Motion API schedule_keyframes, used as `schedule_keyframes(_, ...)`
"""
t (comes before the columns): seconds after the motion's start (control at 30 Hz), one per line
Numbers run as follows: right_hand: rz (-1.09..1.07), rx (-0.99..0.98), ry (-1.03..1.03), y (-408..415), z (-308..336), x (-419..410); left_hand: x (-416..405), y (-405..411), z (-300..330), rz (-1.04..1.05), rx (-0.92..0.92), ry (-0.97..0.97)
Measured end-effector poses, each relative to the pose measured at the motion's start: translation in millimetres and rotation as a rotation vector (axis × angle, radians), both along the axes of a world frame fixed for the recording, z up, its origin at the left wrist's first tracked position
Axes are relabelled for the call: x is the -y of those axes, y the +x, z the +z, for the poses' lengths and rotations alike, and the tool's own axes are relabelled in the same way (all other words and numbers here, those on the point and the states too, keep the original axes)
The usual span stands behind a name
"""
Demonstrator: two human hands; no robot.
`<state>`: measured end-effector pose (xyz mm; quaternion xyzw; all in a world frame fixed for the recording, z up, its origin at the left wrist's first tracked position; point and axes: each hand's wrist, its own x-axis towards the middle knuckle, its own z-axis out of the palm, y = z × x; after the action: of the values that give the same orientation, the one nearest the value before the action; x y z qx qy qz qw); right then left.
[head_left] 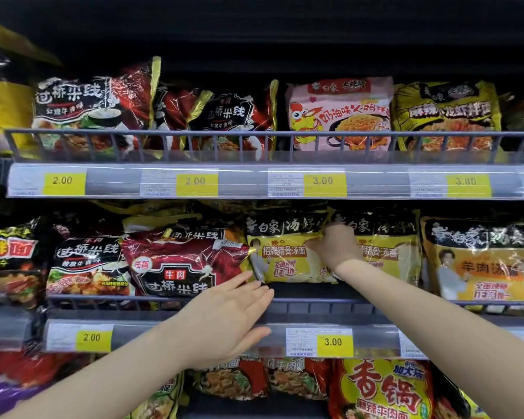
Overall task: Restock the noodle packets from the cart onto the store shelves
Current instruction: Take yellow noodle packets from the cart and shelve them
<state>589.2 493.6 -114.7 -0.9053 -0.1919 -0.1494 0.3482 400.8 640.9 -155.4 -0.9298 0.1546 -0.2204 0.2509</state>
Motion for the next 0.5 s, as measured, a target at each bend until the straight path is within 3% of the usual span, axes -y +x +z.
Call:
schedule_keyframes(0.23,-0.095,0.309,-0.536,-13.9,4.8,-3.9,1.4,-1.6,0.7,0.018,-0.043,-0.020)
schedule_keyframes(0.5,-0.140,0.258,-0.816,-26.1,14.3,5.7,4.7,-8.0,6.8,0.043,-0.093,0.034)
